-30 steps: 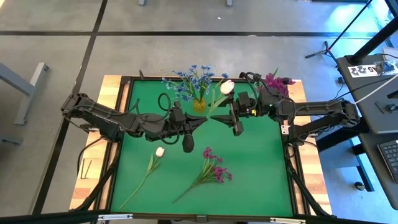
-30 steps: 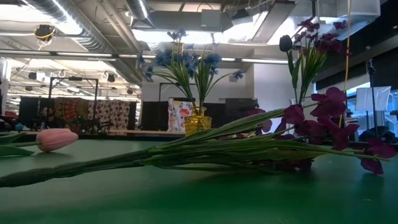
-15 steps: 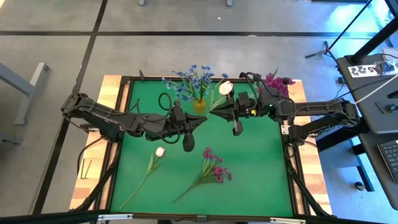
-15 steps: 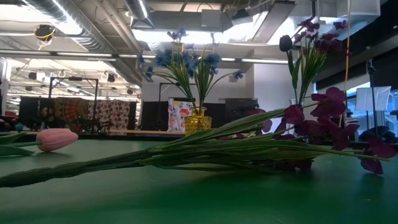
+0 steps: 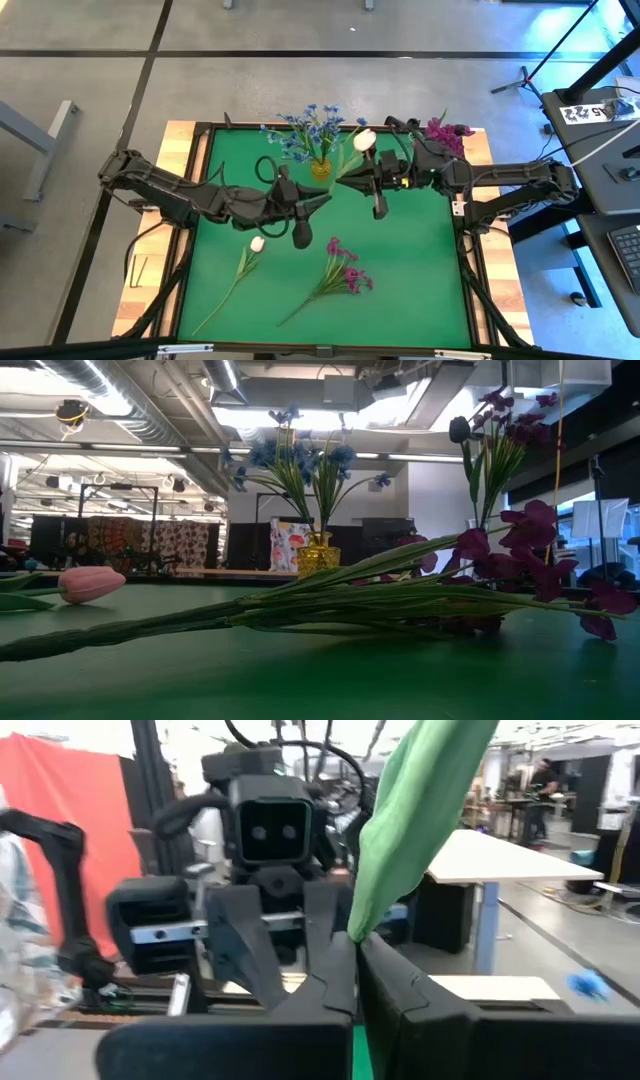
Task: Sort flowers into vase by color
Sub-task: Put the top pink flower into the yellow vase, then put the pink flower into the yellow vase
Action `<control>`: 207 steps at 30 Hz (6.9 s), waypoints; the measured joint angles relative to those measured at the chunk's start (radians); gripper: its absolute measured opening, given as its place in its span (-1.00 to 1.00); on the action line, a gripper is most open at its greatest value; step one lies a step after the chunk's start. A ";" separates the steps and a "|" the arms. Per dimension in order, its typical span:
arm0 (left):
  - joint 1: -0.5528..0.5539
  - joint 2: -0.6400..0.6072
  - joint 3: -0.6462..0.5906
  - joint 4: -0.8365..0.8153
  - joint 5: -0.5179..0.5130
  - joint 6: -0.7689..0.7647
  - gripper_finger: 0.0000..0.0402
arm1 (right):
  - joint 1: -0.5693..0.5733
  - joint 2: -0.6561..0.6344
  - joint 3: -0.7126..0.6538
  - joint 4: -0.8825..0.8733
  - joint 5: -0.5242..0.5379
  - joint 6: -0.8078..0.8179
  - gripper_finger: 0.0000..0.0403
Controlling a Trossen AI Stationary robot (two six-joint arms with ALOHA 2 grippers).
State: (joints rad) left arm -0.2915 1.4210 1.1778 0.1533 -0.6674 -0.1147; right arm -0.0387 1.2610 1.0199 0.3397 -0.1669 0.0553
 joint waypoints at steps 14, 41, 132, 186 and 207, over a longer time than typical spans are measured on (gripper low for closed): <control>-0.071 -0.108 0.001 -0.095 -0.231 0.046 -0.25 | -0.001 -0.007 0.000 -0.141 0.247 -0.141 -0.99; -0.066 -0.162 0.001 -0.512 -0.403 -0.252 -0.25 | -0.081 0.158 0.000 -0.126 0.434 -0.247 -1.00; -0.359 0.131 -0.139 -1.115 0.647 -1.421 -0.25 | 0.039 -0.134 0.000 -0.631 0.385 -0.063 0.35; -0.387 0.353 -0.141 -1.036 0.666 -1.419 -0.96 | 0.039 -0.133 0.000 -0.636 0.384 -0.083 0.35; -0.374 -0.108 -0.127 -0.806 -0.098 -1.077 -1.00 | 0.039 -0.222 0.002 -0.566 0.196 -0.090 0.35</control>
State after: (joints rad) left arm -0.6654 1.3135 1.0504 -0.6523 -0.7651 -1.1920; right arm 0.0006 1.0386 1.0214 -0.2264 0.0294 -0.0344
